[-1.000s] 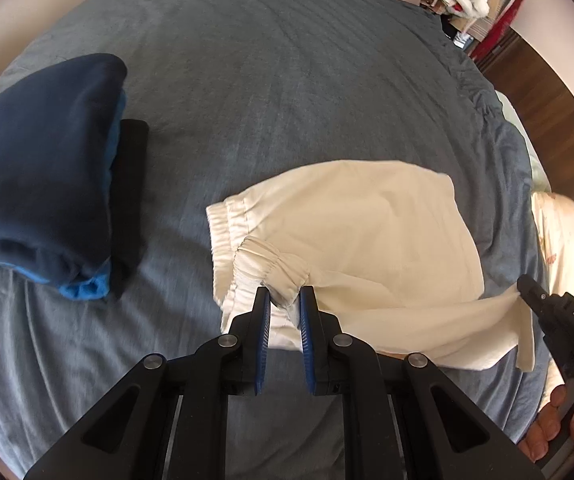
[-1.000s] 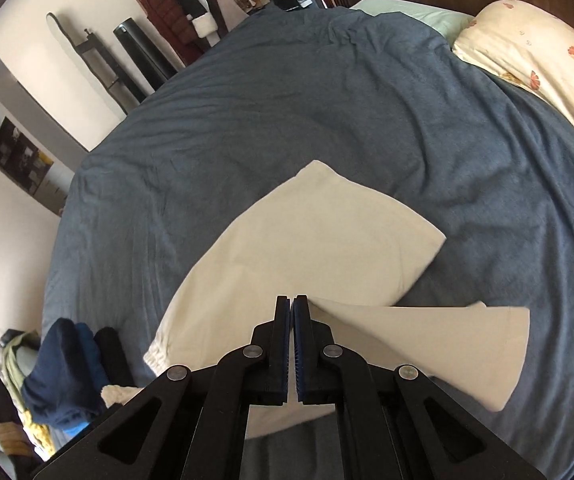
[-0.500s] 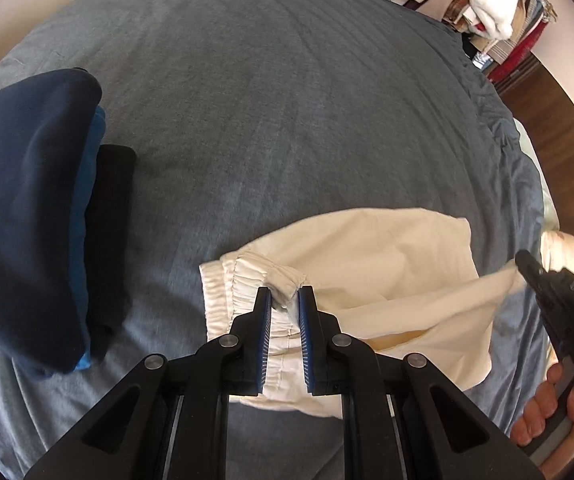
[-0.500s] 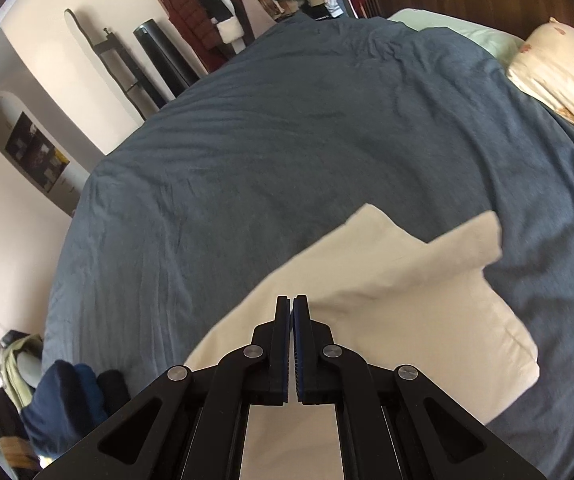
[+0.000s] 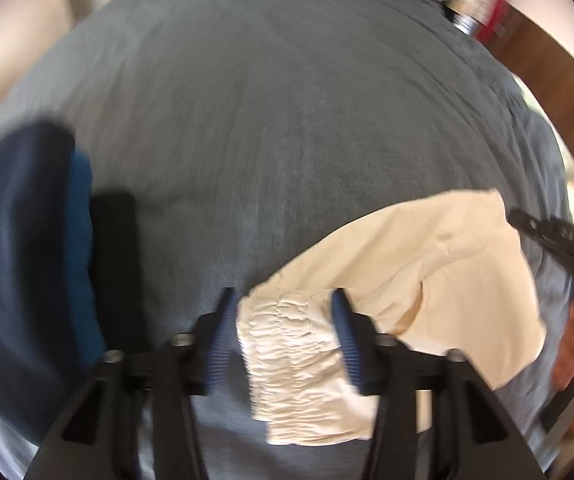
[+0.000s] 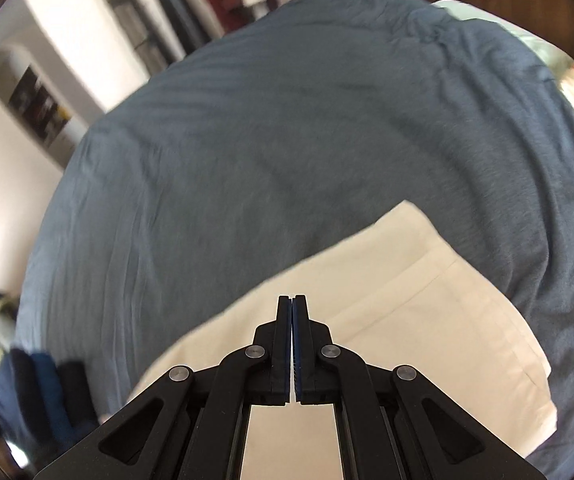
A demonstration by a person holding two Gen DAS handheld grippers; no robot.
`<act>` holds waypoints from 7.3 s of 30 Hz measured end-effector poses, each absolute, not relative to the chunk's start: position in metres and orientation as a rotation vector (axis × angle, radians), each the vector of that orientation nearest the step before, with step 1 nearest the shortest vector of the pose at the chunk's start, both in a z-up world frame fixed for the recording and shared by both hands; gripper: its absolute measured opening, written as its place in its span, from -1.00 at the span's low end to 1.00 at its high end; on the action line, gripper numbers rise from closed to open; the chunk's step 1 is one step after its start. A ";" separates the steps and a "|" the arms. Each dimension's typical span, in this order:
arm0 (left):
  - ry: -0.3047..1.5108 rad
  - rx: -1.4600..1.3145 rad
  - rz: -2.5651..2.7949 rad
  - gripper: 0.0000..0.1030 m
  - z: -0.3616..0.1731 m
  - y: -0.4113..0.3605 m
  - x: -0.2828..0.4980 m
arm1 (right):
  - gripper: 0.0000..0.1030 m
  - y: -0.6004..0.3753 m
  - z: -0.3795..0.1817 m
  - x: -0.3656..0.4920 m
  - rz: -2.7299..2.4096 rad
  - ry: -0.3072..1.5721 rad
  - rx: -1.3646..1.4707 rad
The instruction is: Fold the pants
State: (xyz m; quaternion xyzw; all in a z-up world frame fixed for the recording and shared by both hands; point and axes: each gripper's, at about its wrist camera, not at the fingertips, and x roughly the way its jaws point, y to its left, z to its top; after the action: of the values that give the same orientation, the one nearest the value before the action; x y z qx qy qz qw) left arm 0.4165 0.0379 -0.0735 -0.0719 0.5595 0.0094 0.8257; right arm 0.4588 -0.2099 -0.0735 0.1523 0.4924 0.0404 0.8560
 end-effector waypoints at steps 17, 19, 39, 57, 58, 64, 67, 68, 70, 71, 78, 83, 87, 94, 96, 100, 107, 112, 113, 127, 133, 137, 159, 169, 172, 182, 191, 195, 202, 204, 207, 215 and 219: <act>1.476 0.284 -0.652 0.03 -0.083 0.009 0.475 | -0.12 -0.122 -0.088 0.490 0.854 1.396 -0.680; 1.507 0.266 -0.684 0.03 -0.090 0.007 0.479 | -0.12 -0.118 -0.095 0.494 0.902 1.417 -0.737; 1.566 0.237 -0.712 -0.39 -0.119 -0.002 0.475 | -0.14 -0.130 -0.161 0.489 0.898 1.534 -0.831; 1.546 0.143 -0.425 -0.56 -0.086 0.006 0.437 | -0.92 -0.178 -0.089 0.438 0.637 1.287 -0.730; 1.556 0.101 -0.397 -0.56 -0.090 0.011 0.442 | -0.92 -0.178 -0.086 0.444 0.615 1.284 -0.723; 1.581 -0.021 -0.282 -0.58 -0.118 0.029 0.460 | -0.92 -0.155 -0.110 0.494 0.469 1.332 -0.703; 1.576 -0.035 -0.256 -0.57 -0.124 0.031 0.460 | -0.92 -0.154 -0.122 0.509 0.446 1.342 -0.683; 1.569 -0.033 -0.252 -0.57 -0.125 0.033 0.459 | -0.92 -0.153 -0.126 0.511 0.439 1.340 -0.676; 1.557 -0.030 -0.240 -0.57 -0.127 0.027 0.454 | -0.92 -0.151 -0.130 0.514 0.429 1.333 -0.659; 1.559 -0.024 -0.236 -0.56 -0.130 0.025 0.454 | -0.92 -0.151 -0.132 0.516 0.423 1.326 -0.650; 1.534 0.059 -0.150 0.05 -0.130 0.014 0.440 | -0.64 -0.150 -0.140 0.519 0.366 1.283 -0.627; 1.403 0.167 -0.099 0.16 -0.092 0.000 0.414 | -0.07 -0.166 -0.108 0.502 0.203 1.142 -0.561; 1.264 0.257 -0.035 0.25 -0.057 -0.014 0.392 | -0.07 -0.186 -0.066 0.474 0.135 1.041 -0.461; 1.153 0.172 -0.165 0.26 -0.014 -0.051 0.356 | 0.19 -0.233 -0.025 0.404 0.091 0.924 -0.261; 1.121 0.186 -0.222 0.26 -0.009 -0.069 0.348 | 0.19 -0.256 -0.022 0.383 0.048 0.905 -0.180; 1.092 0.232 -0.322 0.26 -0.002 -0.106 0.359 | 0.19 -0.299 -0.024 0.355 -0.018 0.911 0.003; 0.971 0.354 -0.449 0.26 -0.012 -0.145 0.401 | 0.19 -0.343 -0.049 0.306 -0.186 0.870 0.247; 0.956 0.445 -0.540 0.26 -0.037 -0.189 0.439 | 0.19 -0.368 -0.095 0.298 -0.236 0.907 0.491; 0.956 0.457 -0.565 0.26 -0.042 -0.195 0.446 | 0.20 -0.374 -0.105 0.298 -0.248 0.914 0.567; 1.065 0.552 -0.811 -0.13 -0.106 -0.281 0.568 | 0.17 -0.391 -0.172 0.326 -0.393 0.893 0.874; 1.129 0.616 -0.863 -0.30 -0.139 -0.301 0.586 | 0.15 -0.390 -0.183 0.340 -0.412 0.925 0.882; 1.138 0.631 -0.876 -0.34 -0.153 -0.309 0.591 | 0.06 -0.390 -0.189 0.347 -0.418 0.949 0.882; 1.065 0.466 -0.911 -0.75 -0.095 -0.286 0.560 | -0.84 -0.396 -0.171 0.337 -0.365 0.880 0.859; 0.948 0.396 -0.838 -0.75 -0.013 -0.224 0.529 | -0.84 -0.354 -0.076 0.324 -0.276 0.763 0.662; 0.935 0.383 -0.805 -0.75 -0.001 -0.201 0.521 | -0.84 -0.329 -0.051 0.321 -0.223 0.735 0.589; 0.950 0.305 -0.708 -0.75 0.007 -0.098 0.487 | -0.84 -0.235 -0.023 0.312 -0.015 0.759 0.469; 1.021 0.263 -0.650 -0.75 -0.028 -0.028 0.462 | -0.84 -0.158 -0.035 0.301 0.131 0.856 0.331; 1.061 0.281 -0.633 -0.75 -0.043 -0.011 0.451 | -0.84 -0.134 -0.046 0.292 0.171 0.896 0.280; 1.102 0.303 -0.548 -0.60 -0.048 0.011 0.425 | -0.84 -0.107 -0.063 0.277 0.250 0.971 0.198; 1.103 0.308 -0.496 -0.53 -0.045 0.017 0.415 | -0.84 -0.102 -0.067 0.272 0.273 0.988 0.177; 1.107 0.257 -0.425 -0.24 -0.039 0.030 0.395 | -0.83 -0.097 -0.075 0.264 0.320 1.019 0.147; 1.137 0.118 -0.344 -0.14 -0.042 0.038 0.343 | -0.45 -0.089 -0.090 0.235 0.458 1.113 0.034; 1.169 0.000 -0.302 -0.05 -0.055 0.034 0.329 | -0.44 -0.103 -0.086 0.232 0.419 1.107 0.011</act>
State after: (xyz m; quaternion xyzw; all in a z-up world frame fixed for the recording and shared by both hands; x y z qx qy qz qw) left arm 0.3293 0.0337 -0.0554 0.0000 0.5495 -0.1421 0.8233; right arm 0.2320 -0.1027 -0.0862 0.0050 0.5215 0.1977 0.8300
